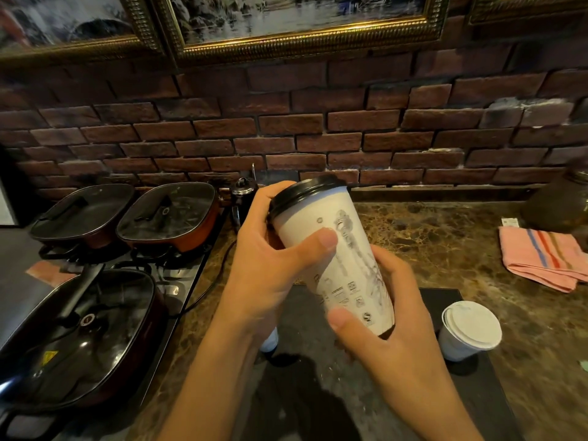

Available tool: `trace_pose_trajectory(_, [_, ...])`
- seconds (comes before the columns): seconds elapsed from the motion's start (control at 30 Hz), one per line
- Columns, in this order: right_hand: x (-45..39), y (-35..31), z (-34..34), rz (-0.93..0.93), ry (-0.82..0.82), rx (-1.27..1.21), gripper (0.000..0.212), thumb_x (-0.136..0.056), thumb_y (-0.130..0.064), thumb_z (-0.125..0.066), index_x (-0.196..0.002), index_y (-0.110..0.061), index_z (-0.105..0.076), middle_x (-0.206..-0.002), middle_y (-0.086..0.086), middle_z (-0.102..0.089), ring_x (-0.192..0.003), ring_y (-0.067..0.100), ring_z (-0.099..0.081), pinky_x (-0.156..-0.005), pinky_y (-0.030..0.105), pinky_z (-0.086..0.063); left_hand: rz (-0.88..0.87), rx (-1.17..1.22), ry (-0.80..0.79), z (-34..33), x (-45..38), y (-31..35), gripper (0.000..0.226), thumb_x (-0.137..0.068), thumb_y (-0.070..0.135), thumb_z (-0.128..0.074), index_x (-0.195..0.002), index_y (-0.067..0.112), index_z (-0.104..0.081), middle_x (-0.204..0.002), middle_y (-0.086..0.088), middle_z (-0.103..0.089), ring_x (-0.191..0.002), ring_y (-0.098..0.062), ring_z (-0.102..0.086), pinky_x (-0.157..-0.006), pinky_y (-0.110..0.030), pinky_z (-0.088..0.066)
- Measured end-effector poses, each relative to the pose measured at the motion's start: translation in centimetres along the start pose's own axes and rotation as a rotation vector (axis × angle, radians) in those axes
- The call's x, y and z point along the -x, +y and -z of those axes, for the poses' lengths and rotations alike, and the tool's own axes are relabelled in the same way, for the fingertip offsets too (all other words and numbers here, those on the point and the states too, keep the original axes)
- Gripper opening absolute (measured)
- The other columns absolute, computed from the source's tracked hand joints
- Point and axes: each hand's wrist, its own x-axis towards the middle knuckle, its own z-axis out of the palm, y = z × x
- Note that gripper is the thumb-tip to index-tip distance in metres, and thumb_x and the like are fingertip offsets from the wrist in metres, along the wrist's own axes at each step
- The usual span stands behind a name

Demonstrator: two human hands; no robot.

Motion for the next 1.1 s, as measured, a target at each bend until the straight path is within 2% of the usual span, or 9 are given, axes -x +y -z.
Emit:
trace_pose_trajectory(0.13, [0.1,0.3,0.0,-0.303,-0.194,-0.705,0.053,-0.062,-0.048,-0.081,-0.111,-0.034,-0.066,-0.096,0.014,-0.071,-0.051,0.025,-0.061,-0.04,0.028,-0.05,0.038,0.073,-0.052,0.3,0.0,-0.4,0.065,-0.057,0.022,-0.085,-0.117,0.027,-0.061,-0.105,-0.005,-0.071,-0.096,-0.024,-0.069,-0.073,-0.037,-0.057])
trace_pose_trajectory(0.27, [0.2,0.8,-0.4,-0.501,-0.377,-1.092,0.058,-0.054,-0.05,-0.09,-0.095,-0.011,-0.077,-0.089,0.024,-0.068,-0.047,0.021,-0.058,-0.037,0.024,-0.049,0.04,0.094,-0.028,0.2,0.0,-0.8,0.063,-0.06,0.02,-0.08,-0.12,0.023,-0.059,-0.104,-0.005,-0.071,-0.092,-0.022,-0.069,-0.07,-0.034,-0.057])
trace_pose_trajectory(0.37, [-0.1,0.9,-0.2,-0.384,-0.208,-0.724,0.045,-0.062,-0.053,-0.079,-0.103,-0.035,-0.071,-0.098,0.012,-0.072,-0.056,0.025,-0.064,-0.042,0.028,-0.052,0.031,0.056,0.021,0.2,0.0,-0.9,0.061,-0.06,0.021,-0.081,-0.118,0.025,-0.06,-0.101,-0.002,-0.072,-0.092,-0.022,-0.07,-0.069,-0.032,-0.057])
trace_pose_trajectory(0.47, [-0.3,1.1,0.1,-0.129,-0.027,-0.064,0.062,-0.071,-0.051,-0.075,-0.122,-0.057,-0.042,-0.11,-0.037,-0.055,-0.098,-0.004,-0.063,-0.06,0.017,-0.056,0.014,-0.032,0.054,0.1,0.3,-1.0,0.059,-0.059,0.025,-0.084,-0.113,0.033,-0.062,-0.101,0.003,-0.073,-0.093,-0.019,-0.072,-0.068,-0.031,-0.058])
trace_pose_trajectory(0.6, [0.0,1.4,0.1,-0.032,0.03,0.056,0.068,-0.072,-0.05,-0.078,-0.124,-0.059,-0.034,-0.105,-0.05,-0.048,-0.104,-0.017,-0.053,-0.064,0.011,-0.054,0.016,-0.041,0.044,-0.4,0.6,-1.2,0.065,-0.061,0.028,-0.084,-0.121,0.032,-0.058,-0.109,-0.002,-0.071,-0.098,-0.021,-0.071,-0.07,-0.033,-0.058])
trace_pose_trajectory(0.67, [0.1,1.2,0.5,-0.132,-0.032,-0.143,0.058,-0.068,-0.055,-0.072,-0.121,-0.054,-0.047,-0.105,-0.026,-0.063,-0.075,0.009,-0.069,-0.05,0.02,-0.054,0.013,0.008,0.008,-0.4,0.6,-1.2,0.065,-0.064,0.026,-0.081,-0.123,0.03,-0.057,-0.11,-0.003,-0.07,-0.099,-0.024,-0.07,-0.073,-0.036,-0.058])
trace_pose_trajectory(0.77, [0.3,1.8,0.5,-0.416,-0.218,-0.798,0.055,-0.062,-0.055,-0.081,-0.109,-0.029,-0.068,-0.088,0.016,-0.067,-0.039,0.016,-0.049,-0.037,0.021,-0.042,0.021,0.07,-0.029,-0.3,0.6,-1.4,0.075,-0.061,0.029,-0.088,-0.128,0.026,-0.053,-0.109,-0.004,-0.07,-0.1,-0.025,-0.069,-0.075,-0.037,-0.058])
trace_pose_trajectory(0.87, [0.2,2.6,0.6,-0.585,-0.427,-1.179,0.06,-0.067,-0.05,-0.083,-0.105,-0.005,-0.074,-0.087,0.02,-0.063,-0.039,0.012,-0.049,-0.036,0.02,-0.038,0.047,0.077,-0.005,-0.4,0.8,-1.9,0.073,-0.06,0.031,-0.088,-0.126,0.031,-0.055,-0.111,-0.002,-0.071,-0.104,-0.023,-0.07,-0.077,-0.037,-0.058])
trace_pose_trajectory(1.1, [-0.3,4.6,1.4,-0.692,-0.567,-1.445,0.066,-0.084,-0.048,-0.069,-0.123,0.005,-0.063,-0.097,0.024,-0.06,-0.05,0.02,-0.059,-0.044,0.024,-0.05,0.088,0.082,-0.025,0.2,1.2,-2.8,0.069,-0.064,0.022,-0.078,-0.129,0.03,-0.054,-0.119,-0.009,-0.067,-0.111,-0.028,-0.067,-0.082,-0.038,-0.057])
